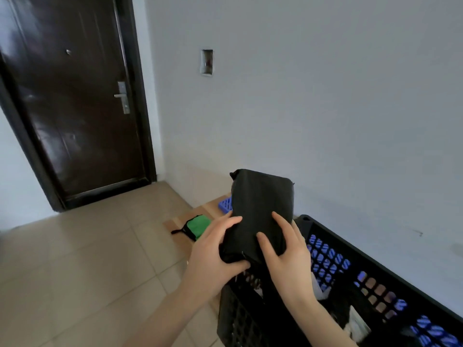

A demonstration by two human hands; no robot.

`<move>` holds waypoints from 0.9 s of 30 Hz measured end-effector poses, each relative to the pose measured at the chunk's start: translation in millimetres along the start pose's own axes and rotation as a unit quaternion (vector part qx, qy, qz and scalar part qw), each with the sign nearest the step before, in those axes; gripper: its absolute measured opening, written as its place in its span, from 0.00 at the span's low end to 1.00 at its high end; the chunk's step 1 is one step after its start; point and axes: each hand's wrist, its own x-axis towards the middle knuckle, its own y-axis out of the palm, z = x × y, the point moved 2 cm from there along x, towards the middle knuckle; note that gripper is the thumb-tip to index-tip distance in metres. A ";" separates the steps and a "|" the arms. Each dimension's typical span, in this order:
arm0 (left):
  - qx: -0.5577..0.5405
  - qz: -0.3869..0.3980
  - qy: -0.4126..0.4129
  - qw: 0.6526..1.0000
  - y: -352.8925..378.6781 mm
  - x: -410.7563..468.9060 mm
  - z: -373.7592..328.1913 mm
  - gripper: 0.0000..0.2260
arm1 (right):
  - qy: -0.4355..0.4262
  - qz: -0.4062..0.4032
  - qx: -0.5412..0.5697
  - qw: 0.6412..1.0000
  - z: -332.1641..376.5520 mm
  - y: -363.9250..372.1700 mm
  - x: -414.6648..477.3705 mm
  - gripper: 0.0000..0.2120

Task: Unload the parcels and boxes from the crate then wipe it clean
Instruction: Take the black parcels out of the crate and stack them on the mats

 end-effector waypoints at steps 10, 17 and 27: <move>-0.012 0.040 0.014 0.999 -76.1 78.1 115.7 0.37 | 0.015 -0.011 -0.019 1.000 28.8 132.6 56.2 0.24; -0.025 0.046 0.019 0.998 -75.2 147.6 178.8 0.35 | 0.032 -0.020 -0.023 0.999 8.3 193.1 124.0 0.23; -0.042 0.110 0.011 0.993 -29.6 255.7 248.3 0.35 | 0.083 -0.022 -0.066 0.994 -43.3 234.4 224.1 0.22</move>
